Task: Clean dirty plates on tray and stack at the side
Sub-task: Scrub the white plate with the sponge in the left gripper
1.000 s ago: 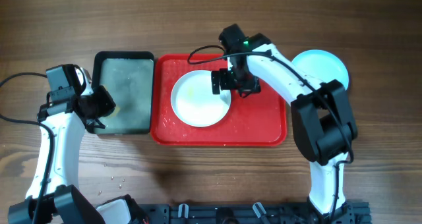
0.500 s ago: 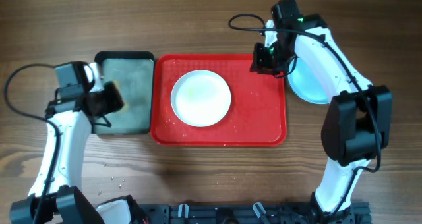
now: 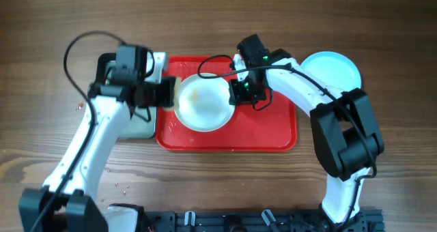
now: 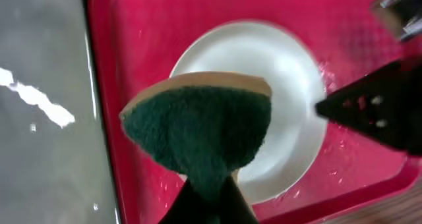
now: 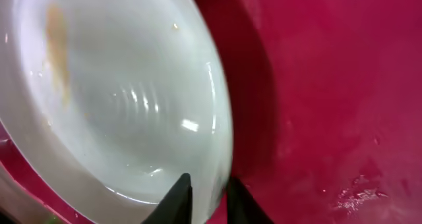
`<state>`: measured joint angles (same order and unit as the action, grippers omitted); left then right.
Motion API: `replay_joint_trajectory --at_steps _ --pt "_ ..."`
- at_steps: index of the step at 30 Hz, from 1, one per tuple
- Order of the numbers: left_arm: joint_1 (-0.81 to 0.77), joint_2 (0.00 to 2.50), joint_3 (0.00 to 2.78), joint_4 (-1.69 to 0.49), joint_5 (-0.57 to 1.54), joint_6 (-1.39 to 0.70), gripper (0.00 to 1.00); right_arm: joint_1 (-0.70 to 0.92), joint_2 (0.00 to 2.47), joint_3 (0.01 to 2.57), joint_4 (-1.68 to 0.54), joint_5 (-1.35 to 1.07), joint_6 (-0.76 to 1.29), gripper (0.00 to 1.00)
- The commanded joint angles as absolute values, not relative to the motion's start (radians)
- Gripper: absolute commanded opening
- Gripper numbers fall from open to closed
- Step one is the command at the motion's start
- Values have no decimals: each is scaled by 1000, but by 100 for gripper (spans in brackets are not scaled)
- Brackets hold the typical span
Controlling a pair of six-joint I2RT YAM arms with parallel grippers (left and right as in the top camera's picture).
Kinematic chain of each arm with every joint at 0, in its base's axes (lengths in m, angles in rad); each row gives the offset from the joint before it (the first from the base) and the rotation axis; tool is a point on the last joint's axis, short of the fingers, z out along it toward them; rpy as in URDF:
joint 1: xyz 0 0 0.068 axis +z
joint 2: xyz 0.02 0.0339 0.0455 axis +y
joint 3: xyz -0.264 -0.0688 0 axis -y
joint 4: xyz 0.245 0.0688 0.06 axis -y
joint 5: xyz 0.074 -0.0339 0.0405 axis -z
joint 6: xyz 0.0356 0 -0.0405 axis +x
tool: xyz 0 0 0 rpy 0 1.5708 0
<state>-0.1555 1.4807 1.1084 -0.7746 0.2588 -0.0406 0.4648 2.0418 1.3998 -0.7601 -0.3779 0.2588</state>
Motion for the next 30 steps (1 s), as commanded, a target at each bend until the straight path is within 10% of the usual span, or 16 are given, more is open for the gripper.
replay_joint_trajectory --at_steps 1,30 --pt "-200 1567 1176 -775 242 -4 4 466 2027 1393 -757 -361 261 16" --pt "-239 1701 1176 -690 242 -8 4 468 2027 1298 -591 -315 371 13"
